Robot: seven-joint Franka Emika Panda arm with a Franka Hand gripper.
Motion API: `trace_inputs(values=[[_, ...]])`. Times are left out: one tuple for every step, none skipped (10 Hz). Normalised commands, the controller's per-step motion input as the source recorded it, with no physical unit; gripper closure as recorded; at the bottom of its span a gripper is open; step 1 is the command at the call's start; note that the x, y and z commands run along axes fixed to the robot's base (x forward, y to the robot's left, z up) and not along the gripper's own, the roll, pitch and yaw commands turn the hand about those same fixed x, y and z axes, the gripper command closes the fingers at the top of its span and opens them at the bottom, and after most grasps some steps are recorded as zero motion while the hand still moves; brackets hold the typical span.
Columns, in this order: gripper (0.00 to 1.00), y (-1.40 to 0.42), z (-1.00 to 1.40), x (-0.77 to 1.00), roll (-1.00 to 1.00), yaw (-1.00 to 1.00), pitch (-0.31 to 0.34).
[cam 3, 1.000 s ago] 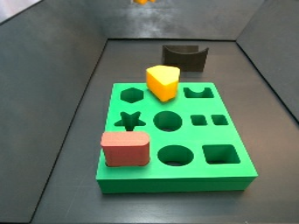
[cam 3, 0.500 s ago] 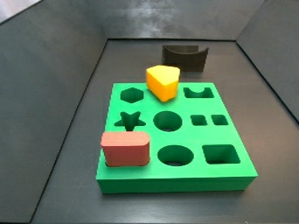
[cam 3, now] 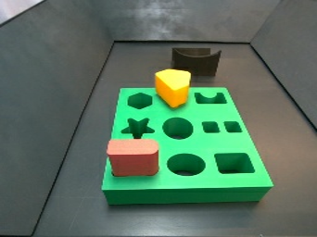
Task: Pick up the star object. Move up. Place the star object on the fixture. Regrasp the star object. Move to above the board. Insert the star object.
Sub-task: Place the star object on the fixture.
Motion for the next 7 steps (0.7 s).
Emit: trace_inputs(values=[[1.0, -0.02, 0.05, 1.0, 0.05, -0.18, 0.196], [1.0, 0.15, -0.63, 0.86, -1.0, -0.02, 0.041], [1.0, 0.16, -0.61, 0.78, -1.0, -0.01, 0.037], [1.0, 0.14, -0.46, 0.72, -1.0, -0.01, 0.029], [1.0, 0.06, -0.19, 0.59, -1.0, -0.02, 0.032], [1.0, 0.05, -0.09, 0.46, -1.0, -0.02, 0.043], [1.0, 0.05, -0.06, 0.34, -1.0, -0.02, 0.059]])
